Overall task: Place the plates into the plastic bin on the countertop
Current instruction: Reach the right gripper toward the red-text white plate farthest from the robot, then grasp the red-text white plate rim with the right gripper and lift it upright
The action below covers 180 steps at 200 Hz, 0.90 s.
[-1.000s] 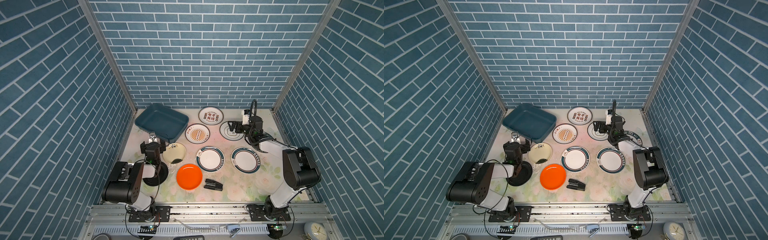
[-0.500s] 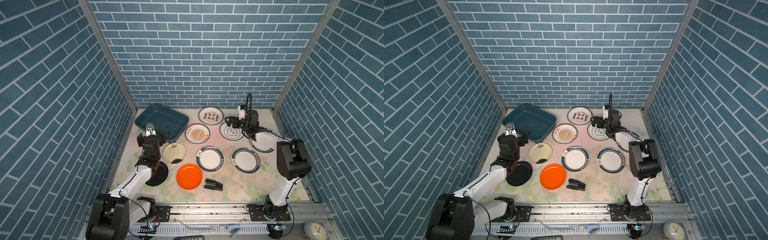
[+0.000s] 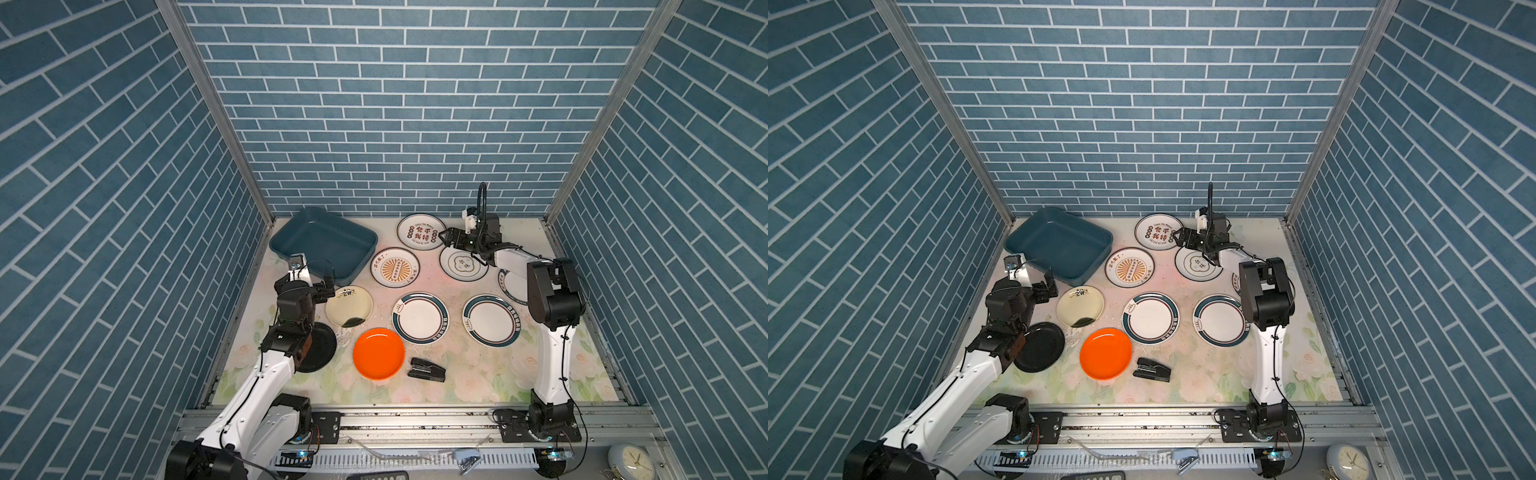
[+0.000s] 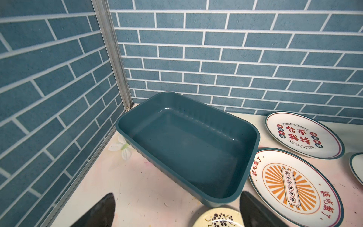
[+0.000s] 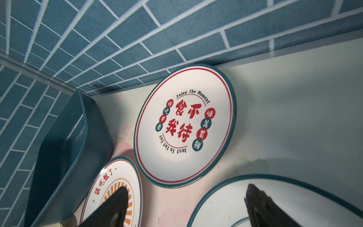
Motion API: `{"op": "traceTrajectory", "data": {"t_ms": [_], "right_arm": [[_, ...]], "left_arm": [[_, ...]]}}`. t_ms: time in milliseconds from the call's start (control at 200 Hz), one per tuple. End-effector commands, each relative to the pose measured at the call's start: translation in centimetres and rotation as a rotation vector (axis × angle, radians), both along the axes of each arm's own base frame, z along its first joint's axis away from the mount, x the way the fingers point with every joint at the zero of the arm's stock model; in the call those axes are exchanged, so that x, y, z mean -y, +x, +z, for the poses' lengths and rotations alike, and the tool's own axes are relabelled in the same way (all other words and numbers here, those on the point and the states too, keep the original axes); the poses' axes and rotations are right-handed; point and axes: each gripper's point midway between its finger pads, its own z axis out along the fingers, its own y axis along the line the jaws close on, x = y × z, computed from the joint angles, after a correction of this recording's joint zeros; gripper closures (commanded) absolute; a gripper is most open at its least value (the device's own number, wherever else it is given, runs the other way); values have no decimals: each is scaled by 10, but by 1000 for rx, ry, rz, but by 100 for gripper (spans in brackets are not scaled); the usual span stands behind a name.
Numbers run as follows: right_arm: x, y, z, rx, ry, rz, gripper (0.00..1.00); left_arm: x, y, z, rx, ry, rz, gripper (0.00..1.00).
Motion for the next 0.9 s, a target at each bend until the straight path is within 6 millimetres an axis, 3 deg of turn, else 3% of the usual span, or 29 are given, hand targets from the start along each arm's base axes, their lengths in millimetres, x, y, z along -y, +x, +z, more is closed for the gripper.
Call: {"op": "traceTrajectory", "data": {"t_ms": [0, 245, 455, 650, 895], "right_arm": [[-11, 5, -9, -35, 28, 33, 9], [-14, 21, -23, -57, -1, 35, 17], [-19, 33, -41, -102, -8, 45, 26], [-20, 41, -55, -134, -26, 38, 35], [-19, 50, -58, -151, -36, 16, 37]], "left_arm": [[3, -6, -9, -27, -20, -15, 0], [16, -11, 6, -9, -75, -88, 0], [25, -12, 6, -12, -141, -124, 0], [23, -13, 6, -18, -139, -113, 0], [21, -14, 8, -16, -138, -104, 0]]}}
